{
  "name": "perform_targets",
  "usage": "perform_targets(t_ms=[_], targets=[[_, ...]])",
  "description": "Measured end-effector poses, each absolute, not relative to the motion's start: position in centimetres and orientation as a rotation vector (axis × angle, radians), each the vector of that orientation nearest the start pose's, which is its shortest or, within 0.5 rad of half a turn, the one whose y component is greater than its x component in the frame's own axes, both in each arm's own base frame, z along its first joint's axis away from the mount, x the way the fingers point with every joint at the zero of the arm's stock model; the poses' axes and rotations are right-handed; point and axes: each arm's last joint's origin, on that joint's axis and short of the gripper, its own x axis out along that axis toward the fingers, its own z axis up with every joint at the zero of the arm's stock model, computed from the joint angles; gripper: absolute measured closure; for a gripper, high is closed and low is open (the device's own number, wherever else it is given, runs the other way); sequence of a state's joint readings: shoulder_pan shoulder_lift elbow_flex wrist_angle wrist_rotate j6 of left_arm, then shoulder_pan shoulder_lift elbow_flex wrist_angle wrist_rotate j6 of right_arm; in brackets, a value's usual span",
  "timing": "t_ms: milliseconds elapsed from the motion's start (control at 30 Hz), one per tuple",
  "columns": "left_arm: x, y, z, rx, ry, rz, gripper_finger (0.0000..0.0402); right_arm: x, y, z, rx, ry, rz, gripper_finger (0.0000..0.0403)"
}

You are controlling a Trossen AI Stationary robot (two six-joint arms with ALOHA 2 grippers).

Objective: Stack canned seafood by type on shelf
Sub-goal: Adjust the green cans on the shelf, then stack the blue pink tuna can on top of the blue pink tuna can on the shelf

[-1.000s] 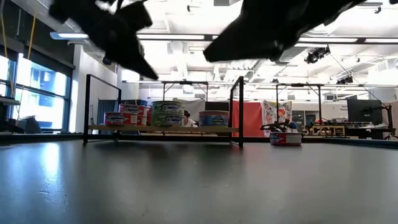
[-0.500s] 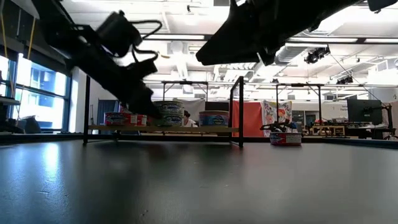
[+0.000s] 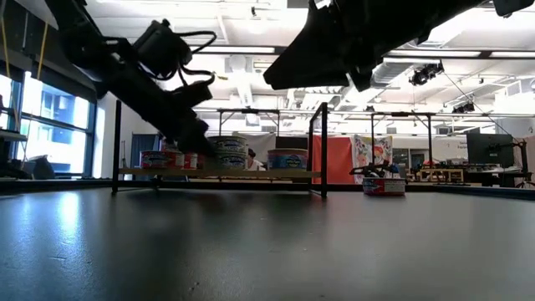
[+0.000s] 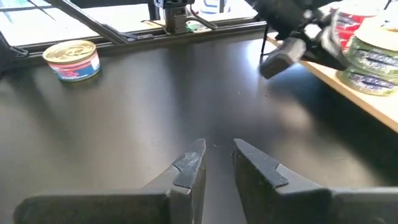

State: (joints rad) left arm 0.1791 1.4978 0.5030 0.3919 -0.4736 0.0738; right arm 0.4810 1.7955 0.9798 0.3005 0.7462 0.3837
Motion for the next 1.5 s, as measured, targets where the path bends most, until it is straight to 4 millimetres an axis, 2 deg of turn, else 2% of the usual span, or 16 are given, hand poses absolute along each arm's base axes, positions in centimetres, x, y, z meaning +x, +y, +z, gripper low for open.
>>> perform_targets(t_ms=[100,267,400,500,667,800,967,1100,1267,1367,1433,1500], targets=[[25.3,4.7,14.8,0.149,0.621,0.571,0.0401,32.7,16.1,19.1,0.046,0.360,-0.316,0.0332],[25.1,1.3,16.0,0.119,0.575,0.465,0.0401,30.5,18.0,22.8,0.074,0.399,-0.314,0.0333],[25.0,-1.6,16.1,0.135,0.564,0.334,0.0401,27.5,19.1,24.5,0.363,0.738,-0.318,0.0347],[25.1,-3.2,15.8,0.141,0.561,0.277,0.0401,24.9,20.3,24.5,0.538,1.017,-0.397,0.0367],[25.0,-4.9,15.1,0.125,0.571,0.228,0.0401,20.9,23.5,24.1,0.808,1.344,-0.453,0.0397],[25.3,-5.6,14.7,0.122,0.552,0.208,0.0401,17.6,25.2,22.8,0.969,1.488,-0.631,0.0400],[25.8,-5.9,14.1,0.132,0.534,0.198,0.0401,14.4,26.1,20.7,1.037,1.581,-0.805,0.0402],[25.8,-5.9,13.5,0.141,0.555,0.199,0.0401,14.0,25.9,19.4,1.045,1.558,-0.822,0.0402],[25.9,-5.9,13.3,0.143,0.560,0.199,0.0401,15.4,24.2,17.7,1.036,1.564,-0.792,0.0403],[25.9,-6.0,13.4,0.142,0.554,0.194,0.0401,17.4,23.2,17.3,1.076,1.511,-0.725,0.0403],[25.9,-6.2,13.5,0.137,0.537,0.187,0.0401,19.5,22.4,17.3,1.107,1.376,-0.650,0.0403],[25.9,-6.5,13.6,0.135,0.525,0.179,0.0401,21.8,21.6,17.6,1.053,1.216,-0.526,0.0403]])
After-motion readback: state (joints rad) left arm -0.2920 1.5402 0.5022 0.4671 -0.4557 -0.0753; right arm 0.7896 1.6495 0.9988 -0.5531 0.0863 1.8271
